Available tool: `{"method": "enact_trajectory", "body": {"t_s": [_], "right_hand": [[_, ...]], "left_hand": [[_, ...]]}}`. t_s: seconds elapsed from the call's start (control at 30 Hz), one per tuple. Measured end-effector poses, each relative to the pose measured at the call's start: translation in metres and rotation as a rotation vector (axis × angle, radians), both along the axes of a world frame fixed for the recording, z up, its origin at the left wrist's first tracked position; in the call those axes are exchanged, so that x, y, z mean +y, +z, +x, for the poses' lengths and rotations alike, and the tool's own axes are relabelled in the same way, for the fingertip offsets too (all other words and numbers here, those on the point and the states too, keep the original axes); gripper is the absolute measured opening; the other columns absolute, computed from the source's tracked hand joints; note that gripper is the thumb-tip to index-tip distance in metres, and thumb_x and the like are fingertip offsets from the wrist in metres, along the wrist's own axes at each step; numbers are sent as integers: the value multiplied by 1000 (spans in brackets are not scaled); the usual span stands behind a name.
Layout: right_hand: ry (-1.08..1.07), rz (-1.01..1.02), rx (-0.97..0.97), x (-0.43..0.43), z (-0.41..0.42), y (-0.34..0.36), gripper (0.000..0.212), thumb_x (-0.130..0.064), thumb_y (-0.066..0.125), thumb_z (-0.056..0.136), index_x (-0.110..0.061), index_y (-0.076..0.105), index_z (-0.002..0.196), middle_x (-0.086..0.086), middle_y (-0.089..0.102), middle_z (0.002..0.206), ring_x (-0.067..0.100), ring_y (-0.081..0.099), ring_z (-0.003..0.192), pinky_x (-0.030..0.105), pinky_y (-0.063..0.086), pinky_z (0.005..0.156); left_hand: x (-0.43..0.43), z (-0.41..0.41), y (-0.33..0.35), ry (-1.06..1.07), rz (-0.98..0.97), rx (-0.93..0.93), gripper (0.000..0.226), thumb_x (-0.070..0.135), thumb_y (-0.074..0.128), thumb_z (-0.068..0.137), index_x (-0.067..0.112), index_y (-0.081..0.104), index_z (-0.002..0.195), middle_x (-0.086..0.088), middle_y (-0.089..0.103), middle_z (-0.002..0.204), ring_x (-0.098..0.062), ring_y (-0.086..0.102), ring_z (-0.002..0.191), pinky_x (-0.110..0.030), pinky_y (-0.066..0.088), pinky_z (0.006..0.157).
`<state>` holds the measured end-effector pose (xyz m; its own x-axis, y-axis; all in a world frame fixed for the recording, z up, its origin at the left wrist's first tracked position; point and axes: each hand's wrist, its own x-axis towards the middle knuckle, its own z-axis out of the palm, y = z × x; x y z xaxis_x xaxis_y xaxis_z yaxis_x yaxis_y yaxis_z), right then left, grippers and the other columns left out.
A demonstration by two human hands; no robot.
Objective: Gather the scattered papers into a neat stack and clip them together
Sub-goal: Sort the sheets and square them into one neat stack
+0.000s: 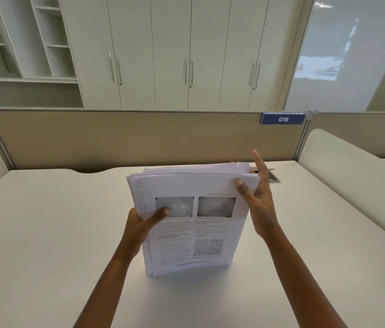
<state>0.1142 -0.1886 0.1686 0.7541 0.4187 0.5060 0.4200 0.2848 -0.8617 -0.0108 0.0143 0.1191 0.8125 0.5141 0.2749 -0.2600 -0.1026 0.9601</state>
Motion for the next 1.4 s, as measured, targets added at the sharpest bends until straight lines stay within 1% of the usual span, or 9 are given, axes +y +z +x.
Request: {"method": "enact_trajectory", "body": {"t_s": [0.13, 0.27, 0.43, 0.6, 0.77, 0.9, 1.03, 1.13, 1.4], "right_hand": [[-2, -45, 47, 2, -1, -16, 54, -23, 58, 84, -42, 32, 128, -6, 52, 122, 5, 59, 100, 19, 56, 70], [-8, -92, 107, 3, -4, -29, 43, -35, 61, 72, -40, 46, 112, -19, 64, 94, 5, 64, 91, 16, 54, 64], [30, -89, 82, 0, -5, -24, 74, -74, 66, 52, -42, 44, 115, -27, 65, 95, -3, 64, 91, 15, 54, 64], [-34, 3, 71, 3, -2, -19, 27, -25, 58, 86, -37, 50, 110, -10, 62, 99, 11, 62, 90, 15, 53, 63], [-183, 76, -45, 17, -9, -3, 42, -46, 44, 85, -39, 36, 124, -17, 50, 111, -10, 56, 90, 9, 51, 72], [-258, 15, -138, 24, -11, -9, 40, -30, 43, 93, -41, 28, 128, -29, 42, 115, -21, 52, 94, 3, 48, 73], [-223, 62, -39, 20, -5, -15, 49, -21, 56, 87, -42, 32, 124, -22, 48, 115, -11, 56, 98, 10, 53, 71], [-146, 88, 113, 16, 1, -32, 32, -22, 59, 82, -29, 48, 111, -7, 64, 99, 2, 64, 82, 19, 55, 64], [-133, -180, 241, 12, 0, -99, 21, -5, 57, 87, -24, 59, 97, 3, 67, 96, 18, 65, 85, 22, 57, 67]], "left_hand": [[-3, -3, -23, 18, -48, 68, 85, 74, 75, 22, 27, 61, 91, 13, 73, 74, -7, 69, 72, -18, 55, 54], [-6, -4, -38, 33, -100, 101, 86, 71, 77, 19, 30, 62, 92, 11, 73, 79, -11, 69, 74, -18, 55, 54], [-6, -2, -38, 42, -91, 93, 89, 74, 75, 15, 30, 60, 91, 6, 69, 84, -14, 66, 77, -17, 55, 53], [0, -3, -21, 58, -41, -4, 82, 75, 74, 22, 32, 61, 91, 14, 73, 75, -10, 69, 72, -19, 55, 53], [3, -1, 2, 26, -19, -87, 77, 72, 75, 32, 33, 59, 97, 17, 72, 80, -4, 68, 79, -17, 54, 56], [-1, 3, 0, 16, -12, -59, 81, 74, 74, 27, 34, 57, 95, 14, 69, 78, -2, 67, 78, -18, 56, 56], [-2, 2, -18, 21, -37, -11, 80, 73, 75, 25, 31, 59, 92, 13, 72, 75, -6, 69, 75, -19, 56, 55], [-5, -2, -36, 3, -67, 47, 81, 71, 77, 26, 27, 62, 92, 15, 74, 78, -7, 70, 75, -18, 55, 55], [-8, 0, -68, 65, -100, 162, 88, 82, 68, 20, 26, 62, 88, 2, 67, 88, -18, 64, 82, -17, 55, 54]]}}
